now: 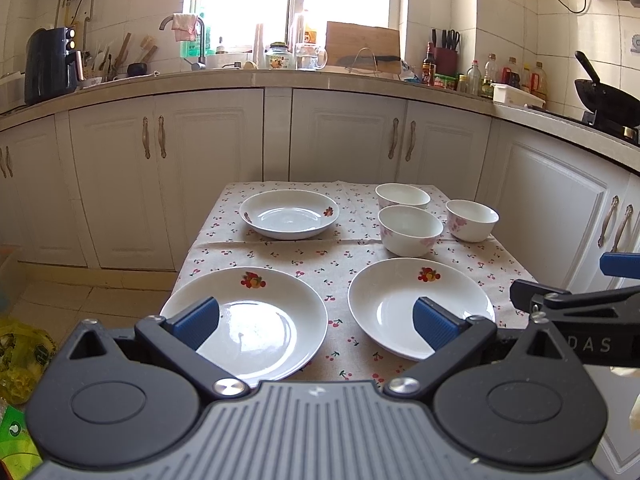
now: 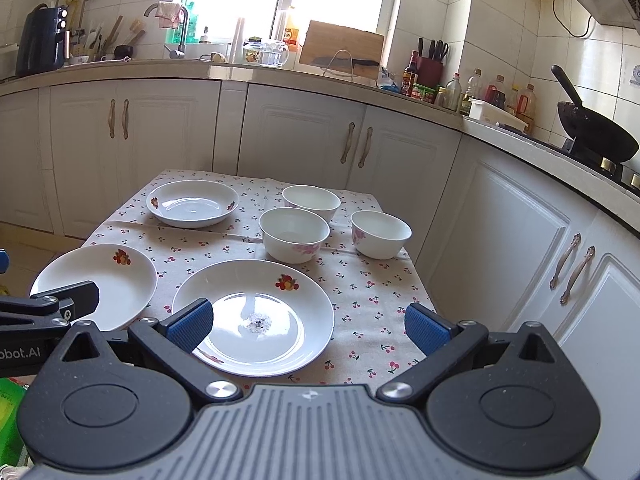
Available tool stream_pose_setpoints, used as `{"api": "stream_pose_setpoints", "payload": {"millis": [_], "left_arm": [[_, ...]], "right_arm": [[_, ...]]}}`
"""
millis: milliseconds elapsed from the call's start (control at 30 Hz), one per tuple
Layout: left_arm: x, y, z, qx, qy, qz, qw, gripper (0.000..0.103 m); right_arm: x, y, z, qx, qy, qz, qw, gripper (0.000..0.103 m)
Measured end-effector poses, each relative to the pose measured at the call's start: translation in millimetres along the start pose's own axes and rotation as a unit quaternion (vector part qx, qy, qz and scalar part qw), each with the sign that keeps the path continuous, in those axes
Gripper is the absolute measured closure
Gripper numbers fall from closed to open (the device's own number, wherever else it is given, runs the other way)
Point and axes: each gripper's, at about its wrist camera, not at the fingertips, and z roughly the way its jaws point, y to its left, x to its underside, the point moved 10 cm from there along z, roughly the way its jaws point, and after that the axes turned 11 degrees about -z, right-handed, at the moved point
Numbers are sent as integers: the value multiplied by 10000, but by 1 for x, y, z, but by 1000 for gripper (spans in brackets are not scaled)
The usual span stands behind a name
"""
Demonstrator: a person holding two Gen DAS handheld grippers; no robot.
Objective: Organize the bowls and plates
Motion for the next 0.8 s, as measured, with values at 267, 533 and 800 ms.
{"api": "stream_pose_setpoints", "payload": {"millis": [267, 533, 800], "left_arm": [[-3, 8, 15, 87, 63, 123, 9999, 1], [4, 32, 38, 65, 281, 247, 9993, 1], [20, 58, 44, 322, 291, 552, 9975, 1]], "right_arm": [[-8, 1, 12, -255, -161, 33, 9995, 0], [-24, 0, 25, -436, -432, -82, 9981, 0], [-43, 17, 43, -1387, -672, 39, 9880, 0]]}}
